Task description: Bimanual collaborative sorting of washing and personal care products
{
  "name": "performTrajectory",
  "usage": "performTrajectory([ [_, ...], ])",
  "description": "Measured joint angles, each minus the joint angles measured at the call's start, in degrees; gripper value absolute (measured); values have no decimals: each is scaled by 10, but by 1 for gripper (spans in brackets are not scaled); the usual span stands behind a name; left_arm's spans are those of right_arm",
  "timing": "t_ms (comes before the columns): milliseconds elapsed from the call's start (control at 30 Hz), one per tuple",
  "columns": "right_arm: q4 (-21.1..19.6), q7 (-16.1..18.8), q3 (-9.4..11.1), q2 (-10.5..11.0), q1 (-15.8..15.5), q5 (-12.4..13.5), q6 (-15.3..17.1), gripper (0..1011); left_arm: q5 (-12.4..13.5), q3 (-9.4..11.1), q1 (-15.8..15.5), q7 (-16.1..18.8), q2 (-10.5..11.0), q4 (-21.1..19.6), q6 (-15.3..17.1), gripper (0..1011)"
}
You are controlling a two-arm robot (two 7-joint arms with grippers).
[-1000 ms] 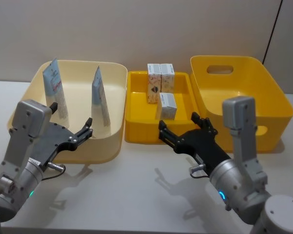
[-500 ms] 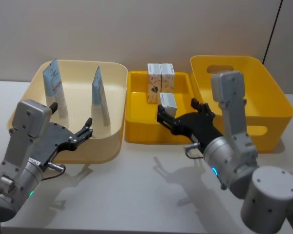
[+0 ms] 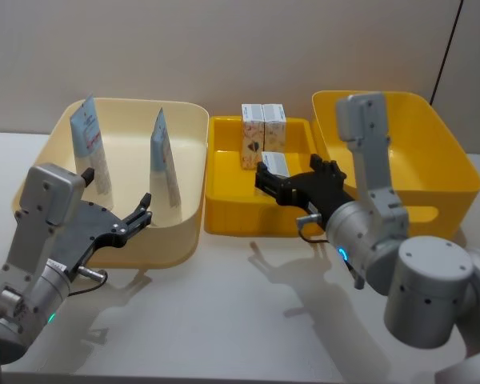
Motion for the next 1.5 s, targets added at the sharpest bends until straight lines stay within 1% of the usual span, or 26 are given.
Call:
performTrajectory([
  [33, 6, 1, 0, -3, 5, 1, 6, 1001, 0, 0, 0, 0, 0, 0, 0, 1003],
  [300, 41, 4, -1, -22, 29, 5, 23, 1001, 0, 0, 0, 0, 0, 0, 0, 1003],
  [700, 80, -2, -1, -45, 55, 3, 32, 1001, 0, 0, 0, 0, 0, 0, 0, 1003],
  [867, 87, -7, 0, -49, 60, -2, 35, 1001, 0, 0, 0, 0, 0, 0, 0, 1002],
  [1267, 91, -16, 0, -51, 64, -17, 42, 1001, 0, 0, 0, 0, 0, 0, 0, 1003],
  [1500, 102, -19, 1, -56, 70, -23, 45, 1001, 0, 0, 0, 0, 0, 0, 0, 1003],
])
